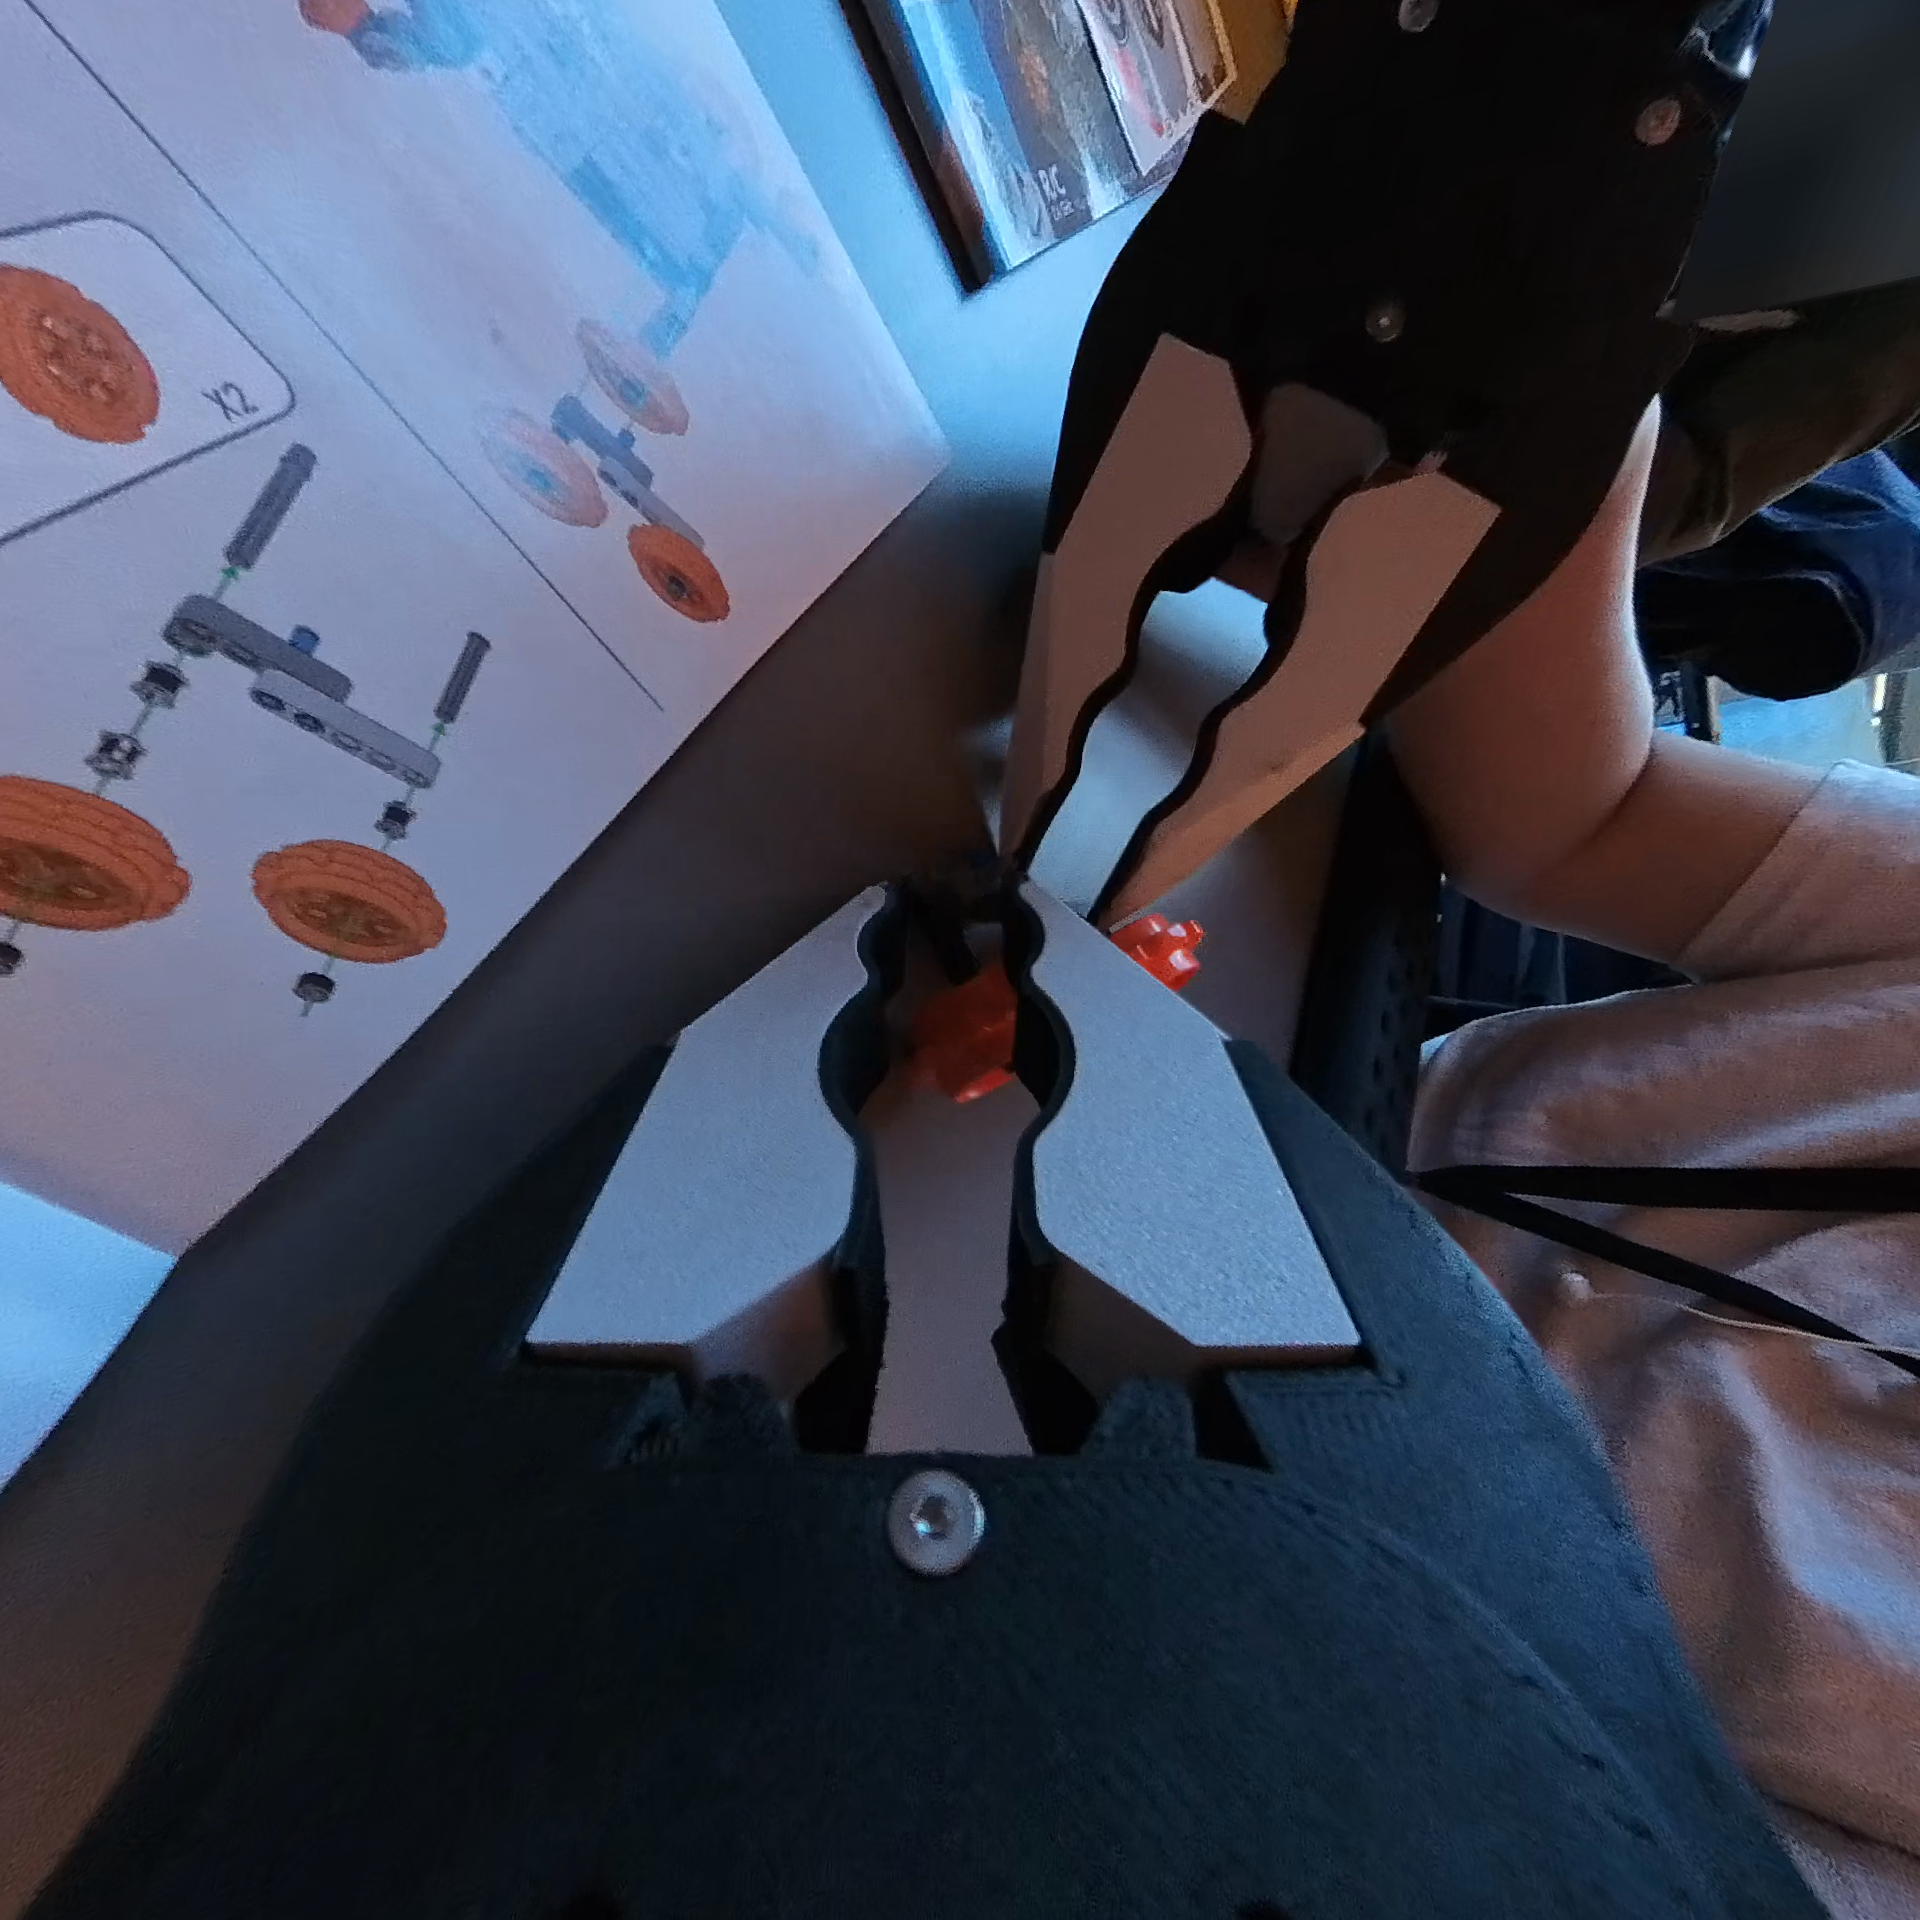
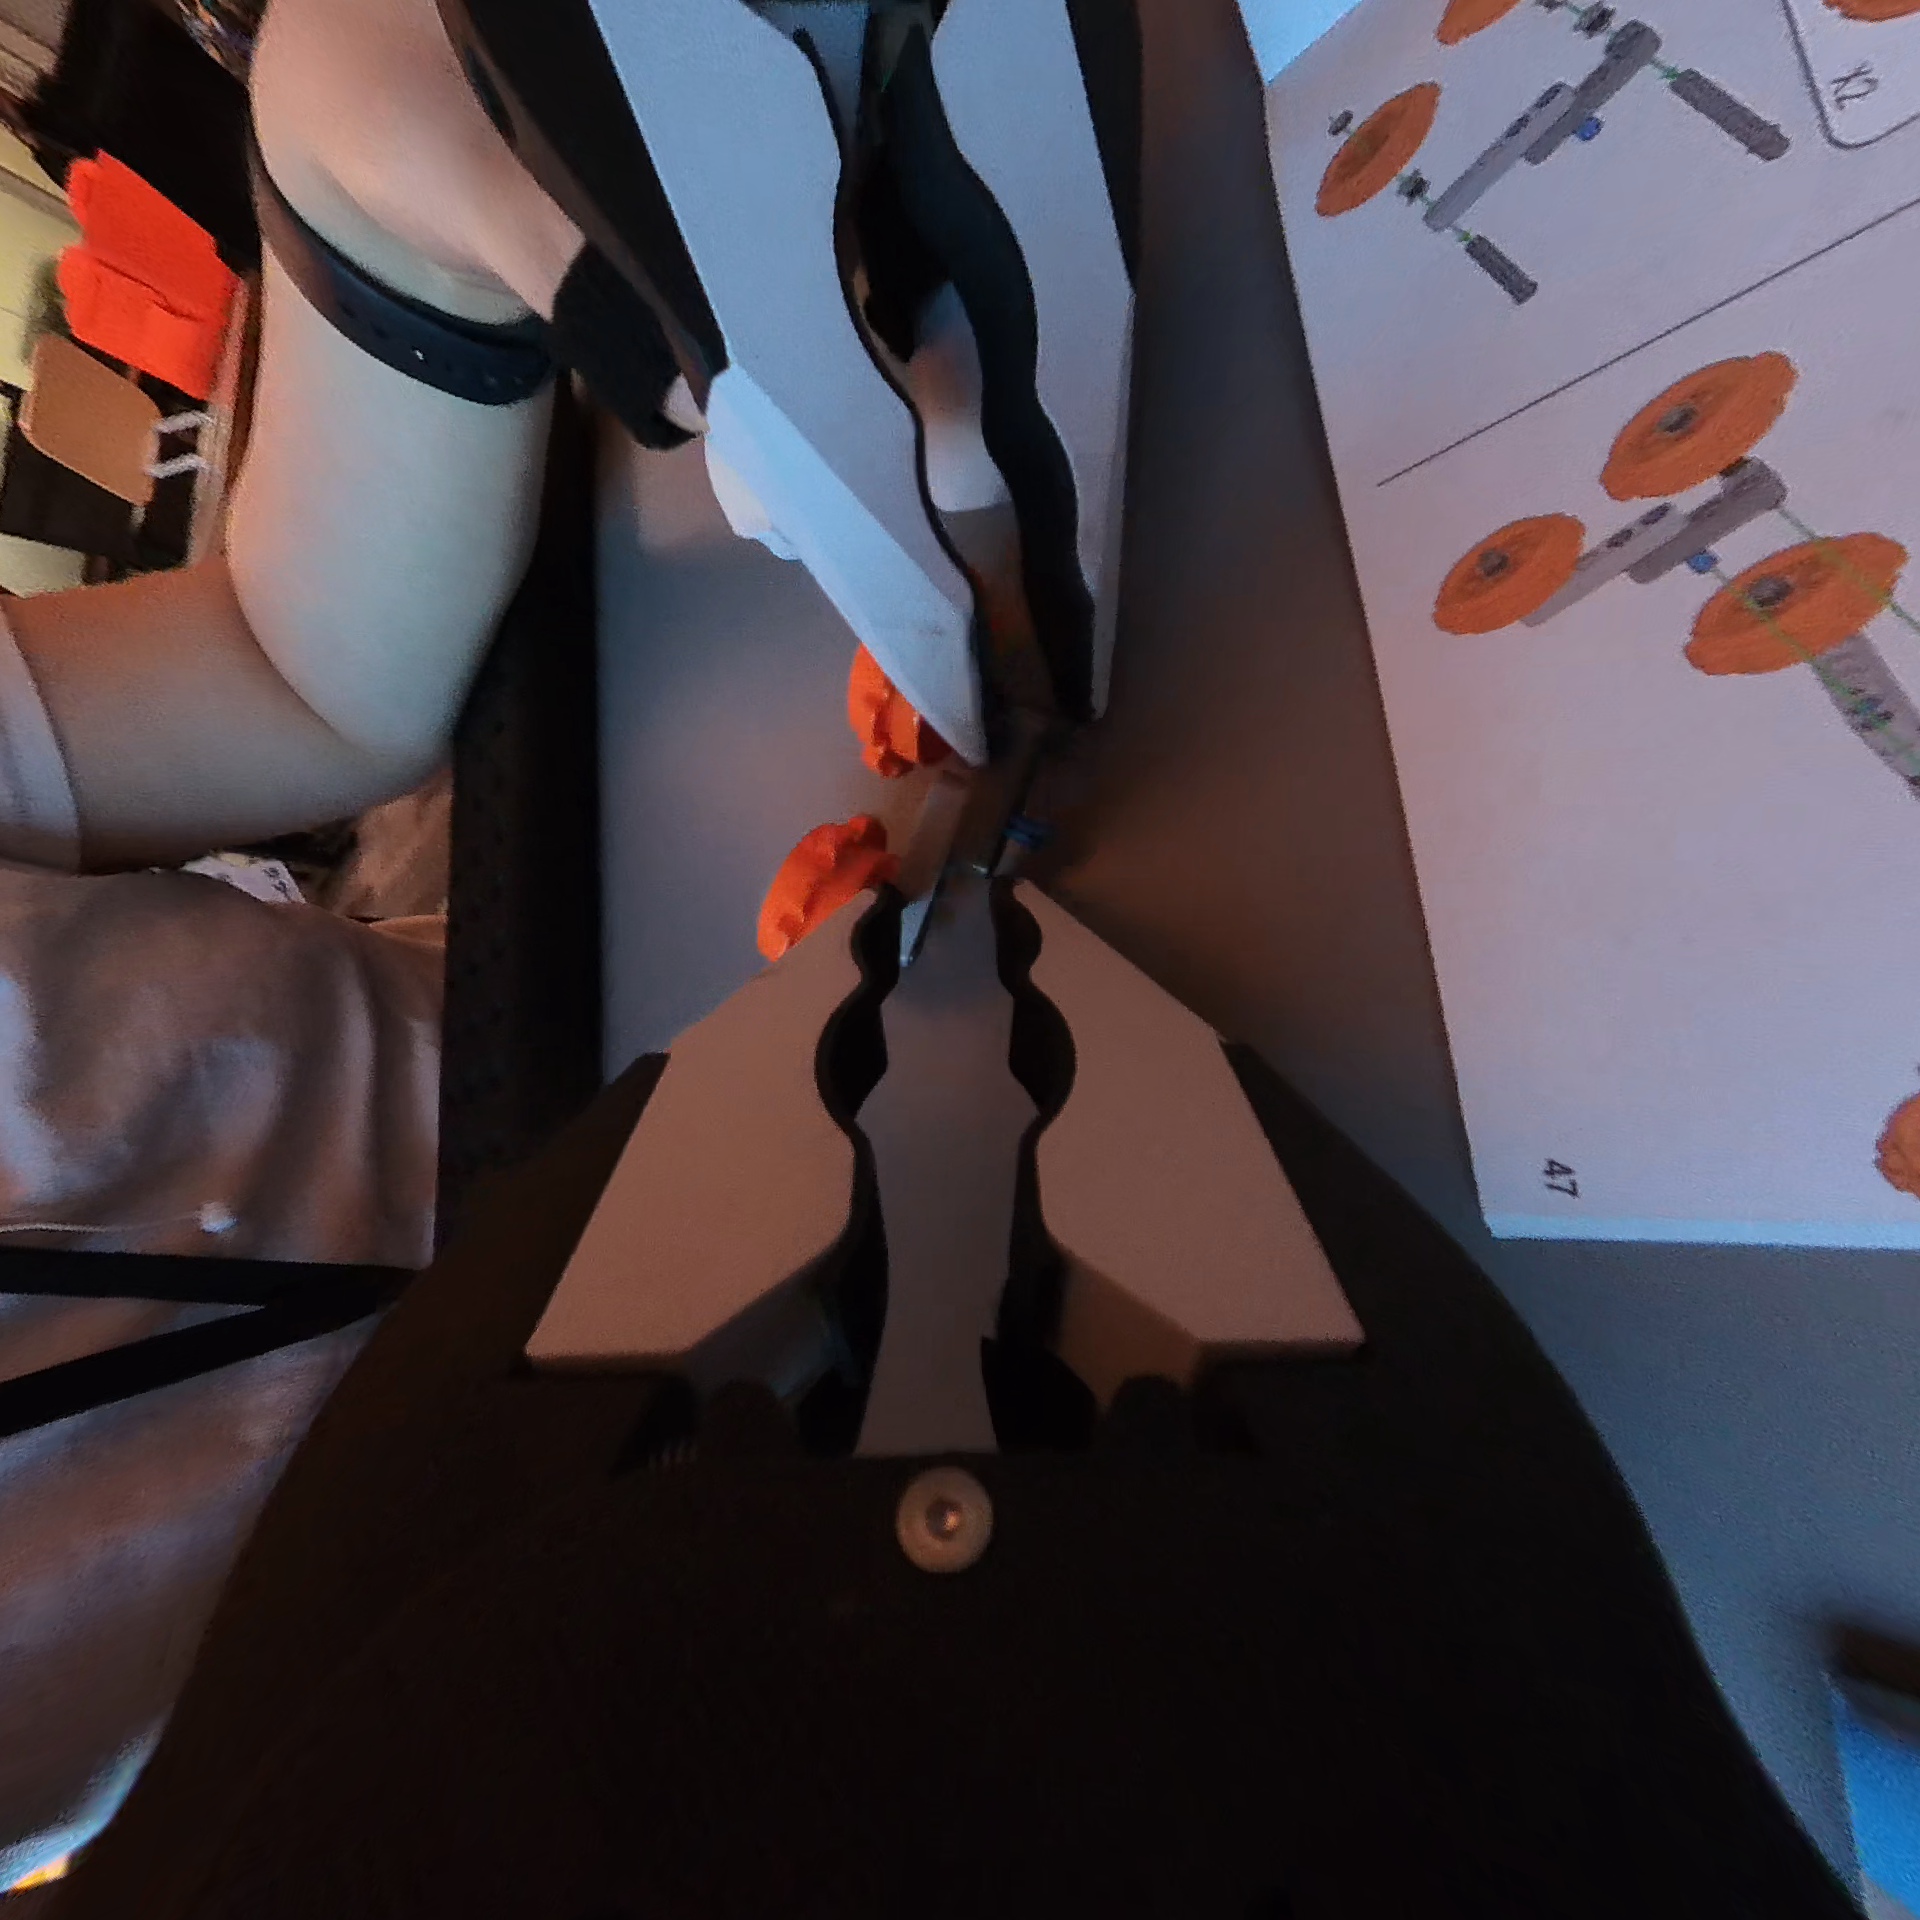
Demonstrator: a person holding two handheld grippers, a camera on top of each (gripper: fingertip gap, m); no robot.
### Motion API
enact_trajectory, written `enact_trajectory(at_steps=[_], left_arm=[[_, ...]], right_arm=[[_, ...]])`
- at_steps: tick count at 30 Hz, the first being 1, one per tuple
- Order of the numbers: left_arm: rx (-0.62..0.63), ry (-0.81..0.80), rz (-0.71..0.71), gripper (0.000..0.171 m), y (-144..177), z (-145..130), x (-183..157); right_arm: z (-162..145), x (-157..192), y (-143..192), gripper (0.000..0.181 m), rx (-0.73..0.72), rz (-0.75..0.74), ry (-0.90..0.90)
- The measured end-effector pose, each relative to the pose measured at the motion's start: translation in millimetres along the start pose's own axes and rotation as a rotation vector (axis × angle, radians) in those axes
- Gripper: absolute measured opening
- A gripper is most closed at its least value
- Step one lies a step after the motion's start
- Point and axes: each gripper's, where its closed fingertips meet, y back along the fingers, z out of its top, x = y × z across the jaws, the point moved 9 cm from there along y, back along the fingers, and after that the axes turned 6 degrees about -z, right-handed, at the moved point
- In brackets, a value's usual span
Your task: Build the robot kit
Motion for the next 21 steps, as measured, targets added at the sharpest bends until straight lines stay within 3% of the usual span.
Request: enact_trajectory(at_steps=[8,13,15,18,19,21], left_arm=[[-0.171,-0.241,0.043,0.027,21.5,17.4,-28.6],[-0.289,-0.460,0.129,0.026,34.7,23.6,-53.4],[-0.340,-0.531,0.163,0.028,39.0,25.0,-63.7],[-0.374,-0.611,0.215,0.036,46.8,22.8,-85.6],[-0.391,-0.631,0.230,0.039,50.9,20.3,-96.2],[-0.461,-0.693,0.282,0.040,59.9,8.6,-117.4]], right_arm=[[-1.2,2.7,3.4,0.019,0.016,-0.005,0.042],[5.4,-3.2,34.6,0.019,-0.136,-0.081,0.081],[13.6,-3.2,54.1,0.018,-0.279,-0.192,0.186],[21.8,4.6,89.4,0.022,-0.574,-0.607,0.524],[21.7,10.8,97.3,0.031,-0.660,-0.698,0.613],[21.4,17.7,102.8,0.041,-0.719,-0.759,0.670]])
